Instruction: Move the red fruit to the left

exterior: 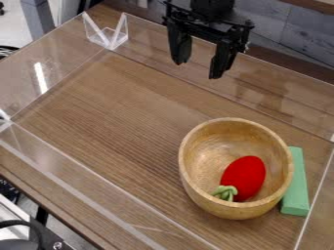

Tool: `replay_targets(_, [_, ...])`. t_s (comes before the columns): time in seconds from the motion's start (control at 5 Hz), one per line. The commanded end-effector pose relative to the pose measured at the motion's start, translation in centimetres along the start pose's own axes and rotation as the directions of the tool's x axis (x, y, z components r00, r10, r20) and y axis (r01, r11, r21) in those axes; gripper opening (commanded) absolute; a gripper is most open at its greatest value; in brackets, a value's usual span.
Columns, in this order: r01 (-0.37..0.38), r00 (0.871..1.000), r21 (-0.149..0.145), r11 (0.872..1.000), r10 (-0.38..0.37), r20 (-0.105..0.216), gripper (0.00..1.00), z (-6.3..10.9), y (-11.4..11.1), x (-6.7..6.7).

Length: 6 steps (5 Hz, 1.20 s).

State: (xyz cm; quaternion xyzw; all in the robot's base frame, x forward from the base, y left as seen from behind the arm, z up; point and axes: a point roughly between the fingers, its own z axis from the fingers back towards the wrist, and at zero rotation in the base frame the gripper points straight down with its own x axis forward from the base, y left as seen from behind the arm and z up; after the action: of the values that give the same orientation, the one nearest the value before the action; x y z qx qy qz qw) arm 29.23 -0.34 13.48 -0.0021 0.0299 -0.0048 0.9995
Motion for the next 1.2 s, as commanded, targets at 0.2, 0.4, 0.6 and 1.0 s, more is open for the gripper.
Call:
replay_targets(0.2, [0.042, 0.998, -0.013, 0.999, -0.043, -0.045, 1.0, -1.9, -1.4, -1.7])
replay_targets(0.4, [-0.034, 0.999, -0.018, 0.999, 0.033, -0.036, 1.0, -2.2, -4.5, -2.5])
replay_targets(0.6, [-0.119, 0.993, -0.021, 0.993, 0.118, -0.026, 1.0, -2.5, -8.0, -3.0])
replay_targets(1.0, [-0.111, 0.994, -0.014, 0.994, 0.111, -0.002, 1.0, -3.9, -11.2, -3.8])
